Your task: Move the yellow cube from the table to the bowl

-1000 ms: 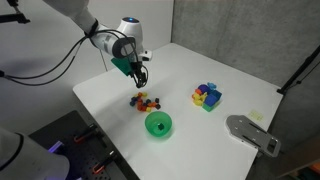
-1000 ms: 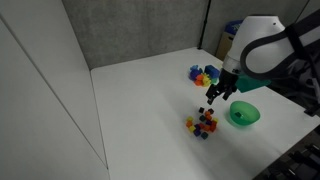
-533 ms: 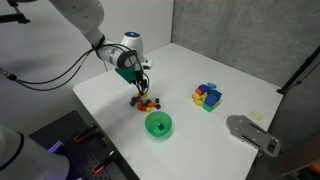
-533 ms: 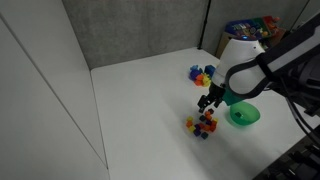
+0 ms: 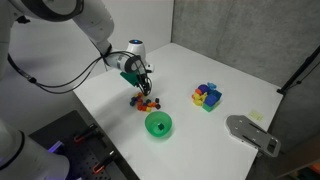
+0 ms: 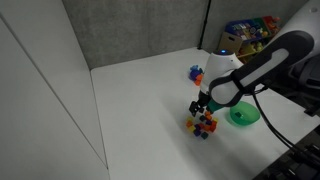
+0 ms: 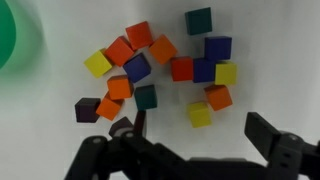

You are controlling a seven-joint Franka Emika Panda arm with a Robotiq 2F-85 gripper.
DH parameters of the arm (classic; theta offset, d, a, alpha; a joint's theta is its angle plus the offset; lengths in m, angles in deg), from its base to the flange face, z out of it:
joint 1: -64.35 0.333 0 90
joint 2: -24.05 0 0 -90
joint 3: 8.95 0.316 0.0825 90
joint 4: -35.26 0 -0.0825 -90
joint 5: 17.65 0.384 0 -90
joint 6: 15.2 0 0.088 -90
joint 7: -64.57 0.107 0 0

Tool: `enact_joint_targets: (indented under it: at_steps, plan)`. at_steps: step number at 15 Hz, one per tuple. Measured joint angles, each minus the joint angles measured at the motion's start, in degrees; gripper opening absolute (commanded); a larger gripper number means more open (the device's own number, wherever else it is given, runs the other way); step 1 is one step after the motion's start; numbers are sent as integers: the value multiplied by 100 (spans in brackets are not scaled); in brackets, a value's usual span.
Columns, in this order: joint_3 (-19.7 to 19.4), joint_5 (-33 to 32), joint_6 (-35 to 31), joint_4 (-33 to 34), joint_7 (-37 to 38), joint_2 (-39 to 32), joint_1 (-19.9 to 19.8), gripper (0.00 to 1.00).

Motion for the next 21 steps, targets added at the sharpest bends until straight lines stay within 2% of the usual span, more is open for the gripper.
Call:
enact_joint_targets:
  at_steps: [6,18,20,21]
  plan:
    - [-252,-1,428,853,302,-762,251,100]
    - [-260,16,882,1868,1004,-1544,282,100]
    - [-222,33,910,1942,1077,-1608,285,74]
    - [-203,40,912,1971,1102,-1631,288,66]
